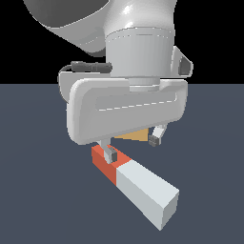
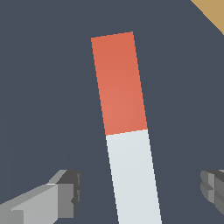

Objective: Insert the peg into the horizontal hole in a box.

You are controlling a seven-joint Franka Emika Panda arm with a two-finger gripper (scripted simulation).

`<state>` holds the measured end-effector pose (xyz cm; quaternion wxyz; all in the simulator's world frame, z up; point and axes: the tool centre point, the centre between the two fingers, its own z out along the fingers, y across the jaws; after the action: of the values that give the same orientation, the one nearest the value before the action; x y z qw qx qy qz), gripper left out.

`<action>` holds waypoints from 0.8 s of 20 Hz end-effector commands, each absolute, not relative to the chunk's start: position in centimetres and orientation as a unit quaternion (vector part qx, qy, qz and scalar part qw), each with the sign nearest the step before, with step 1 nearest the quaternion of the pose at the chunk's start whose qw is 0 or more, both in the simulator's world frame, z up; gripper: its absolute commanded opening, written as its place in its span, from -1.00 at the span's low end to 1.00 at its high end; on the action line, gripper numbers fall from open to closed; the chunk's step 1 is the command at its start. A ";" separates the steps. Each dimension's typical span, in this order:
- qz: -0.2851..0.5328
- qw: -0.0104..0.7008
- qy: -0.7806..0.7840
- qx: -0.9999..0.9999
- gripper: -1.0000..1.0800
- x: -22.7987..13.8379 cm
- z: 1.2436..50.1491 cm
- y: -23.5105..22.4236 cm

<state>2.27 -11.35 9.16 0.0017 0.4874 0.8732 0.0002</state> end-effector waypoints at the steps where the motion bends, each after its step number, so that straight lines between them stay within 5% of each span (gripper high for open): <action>1: 0.000 0.001 0.884 0.467 0.92 2.6 8.6 -12.0; 16: 0.000 0.000 0.906 0.423 0.92 3.6 7.2 -13.3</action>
<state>3.63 -13.29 7.18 -0.0002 0.4227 0.9063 0.0000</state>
